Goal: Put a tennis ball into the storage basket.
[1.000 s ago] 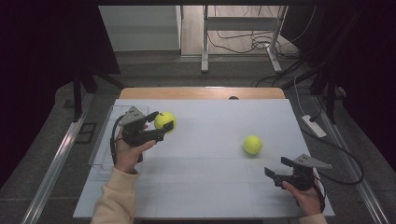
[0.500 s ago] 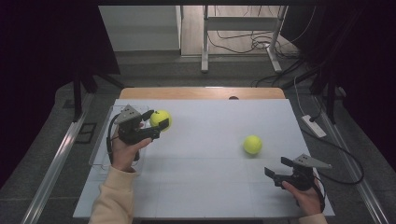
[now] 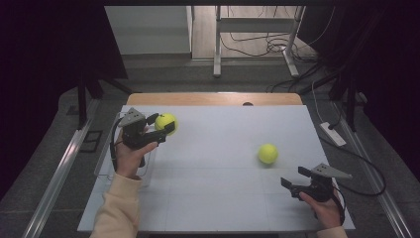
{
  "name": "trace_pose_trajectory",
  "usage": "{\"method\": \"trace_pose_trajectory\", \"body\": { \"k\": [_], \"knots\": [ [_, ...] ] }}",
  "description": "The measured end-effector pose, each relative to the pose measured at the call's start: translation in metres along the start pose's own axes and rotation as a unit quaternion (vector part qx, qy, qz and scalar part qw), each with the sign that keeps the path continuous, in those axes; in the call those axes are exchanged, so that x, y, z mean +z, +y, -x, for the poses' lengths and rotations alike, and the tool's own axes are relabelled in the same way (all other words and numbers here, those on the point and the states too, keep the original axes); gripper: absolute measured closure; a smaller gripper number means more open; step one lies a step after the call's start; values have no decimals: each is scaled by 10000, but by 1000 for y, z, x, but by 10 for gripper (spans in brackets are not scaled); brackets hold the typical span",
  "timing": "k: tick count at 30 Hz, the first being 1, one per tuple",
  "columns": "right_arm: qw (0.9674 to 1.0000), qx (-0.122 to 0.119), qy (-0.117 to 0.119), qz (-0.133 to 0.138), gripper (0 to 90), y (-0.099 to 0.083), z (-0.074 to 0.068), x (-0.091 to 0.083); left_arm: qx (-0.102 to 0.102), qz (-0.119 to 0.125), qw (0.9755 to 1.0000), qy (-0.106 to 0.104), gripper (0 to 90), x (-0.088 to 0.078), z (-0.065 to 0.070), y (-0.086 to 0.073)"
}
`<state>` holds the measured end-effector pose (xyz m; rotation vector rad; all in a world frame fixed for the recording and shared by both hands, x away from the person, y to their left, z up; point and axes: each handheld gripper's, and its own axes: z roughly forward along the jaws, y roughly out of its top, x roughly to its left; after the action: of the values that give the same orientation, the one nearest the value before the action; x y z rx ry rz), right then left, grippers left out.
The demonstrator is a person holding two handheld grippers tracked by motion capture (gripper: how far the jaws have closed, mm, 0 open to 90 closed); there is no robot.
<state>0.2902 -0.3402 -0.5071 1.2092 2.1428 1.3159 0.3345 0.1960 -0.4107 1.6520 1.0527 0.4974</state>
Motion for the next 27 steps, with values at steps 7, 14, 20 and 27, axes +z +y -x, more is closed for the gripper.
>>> {"method": "trace_pose_trajectory", "body": {
  "k": [7,14,20,27],
  "knots": [
    [10000,-2,2,4,110,0,0,0,-13,-11,9999,122,286,1,-6,5],
    [10000,19,17,-10,110,0,-1,1,57,-88,9997,233,286,5,-11,9],
    [10000,25,17,-6,110,0,-1,1,17,-115,9995,288,286,8,-19,13],
    [10000,17,14,-3,110,0,-1,1,-5,-133,9990,423,285,8,-27,15]
  ]
}}
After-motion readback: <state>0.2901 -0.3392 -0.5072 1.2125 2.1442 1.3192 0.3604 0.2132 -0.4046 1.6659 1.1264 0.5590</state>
